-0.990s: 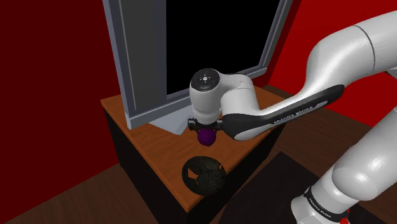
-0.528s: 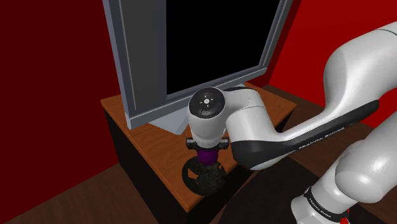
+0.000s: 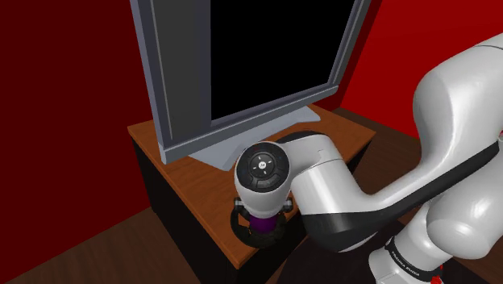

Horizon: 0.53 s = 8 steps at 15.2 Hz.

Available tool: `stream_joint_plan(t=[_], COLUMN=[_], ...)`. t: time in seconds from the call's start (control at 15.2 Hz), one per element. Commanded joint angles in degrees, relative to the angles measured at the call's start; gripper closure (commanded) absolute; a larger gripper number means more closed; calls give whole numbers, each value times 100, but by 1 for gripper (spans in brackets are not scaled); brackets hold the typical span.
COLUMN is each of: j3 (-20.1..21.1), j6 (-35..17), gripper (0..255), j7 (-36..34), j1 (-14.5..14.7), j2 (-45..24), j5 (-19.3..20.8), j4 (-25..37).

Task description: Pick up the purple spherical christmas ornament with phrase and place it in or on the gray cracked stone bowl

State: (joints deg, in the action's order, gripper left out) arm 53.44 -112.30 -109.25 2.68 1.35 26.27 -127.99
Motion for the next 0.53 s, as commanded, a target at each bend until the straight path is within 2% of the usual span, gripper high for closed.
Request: stream_joint_plan(t=[0.0, 0.46], j3=[20, -6], j6=[-69, -283], gripper=[255, 255], j7=[-169, -620], j1=[5, 55], j2=[-175, -633], j5=[162, 617], j4=[-25, -143])
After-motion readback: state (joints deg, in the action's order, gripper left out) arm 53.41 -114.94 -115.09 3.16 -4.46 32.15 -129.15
